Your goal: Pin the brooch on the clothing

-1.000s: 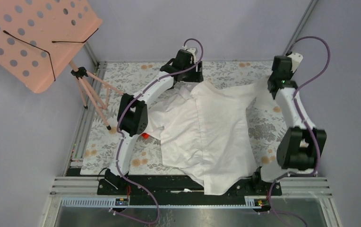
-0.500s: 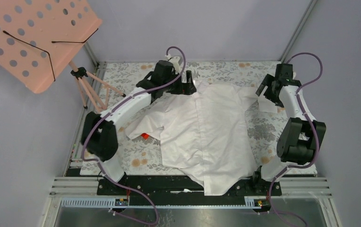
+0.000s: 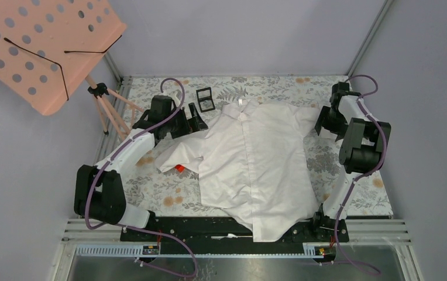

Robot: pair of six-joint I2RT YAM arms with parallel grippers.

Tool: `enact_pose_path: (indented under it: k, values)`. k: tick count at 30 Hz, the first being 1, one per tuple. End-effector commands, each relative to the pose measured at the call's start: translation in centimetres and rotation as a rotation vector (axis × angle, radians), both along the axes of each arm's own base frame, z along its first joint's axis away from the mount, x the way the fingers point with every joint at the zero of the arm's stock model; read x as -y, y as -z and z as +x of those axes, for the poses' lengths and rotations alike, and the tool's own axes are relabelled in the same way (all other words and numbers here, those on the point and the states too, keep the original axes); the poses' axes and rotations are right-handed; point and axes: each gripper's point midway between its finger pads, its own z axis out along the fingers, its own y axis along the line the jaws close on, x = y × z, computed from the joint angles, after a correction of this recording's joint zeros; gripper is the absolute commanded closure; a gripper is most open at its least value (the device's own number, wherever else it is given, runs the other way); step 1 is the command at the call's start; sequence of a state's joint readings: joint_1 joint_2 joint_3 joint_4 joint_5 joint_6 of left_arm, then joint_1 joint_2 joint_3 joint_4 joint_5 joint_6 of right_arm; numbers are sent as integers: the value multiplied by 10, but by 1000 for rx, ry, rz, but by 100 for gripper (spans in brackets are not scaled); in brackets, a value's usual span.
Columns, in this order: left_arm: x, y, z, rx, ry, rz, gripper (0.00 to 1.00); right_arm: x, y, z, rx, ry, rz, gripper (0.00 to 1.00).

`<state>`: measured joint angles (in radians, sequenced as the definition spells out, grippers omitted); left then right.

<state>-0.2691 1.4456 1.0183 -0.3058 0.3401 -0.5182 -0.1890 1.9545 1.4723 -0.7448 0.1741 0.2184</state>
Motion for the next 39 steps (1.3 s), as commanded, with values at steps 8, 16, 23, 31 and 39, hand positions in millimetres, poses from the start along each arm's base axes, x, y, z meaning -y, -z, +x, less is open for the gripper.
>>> enact_pose_path:
  k: [8,16,23,31,39]
  values:
    - [-9,-8,13,55,-58,-33,1,1,3,22,-60,-44,28,29]
    - [-14,23,35,28,-118,91,1,-7,9,26,-78,-56,79,35]
    - [19,46,50,9,-42,171,4,-15,5,22,-66,-60,119,32]
    - [26,94,51,-67,-1,237,32,-25,-1,13,-45,-50,159,18]
    - [-6,95,43,-77,-83,242,96,-32,-18,0,18,-39,167,19]
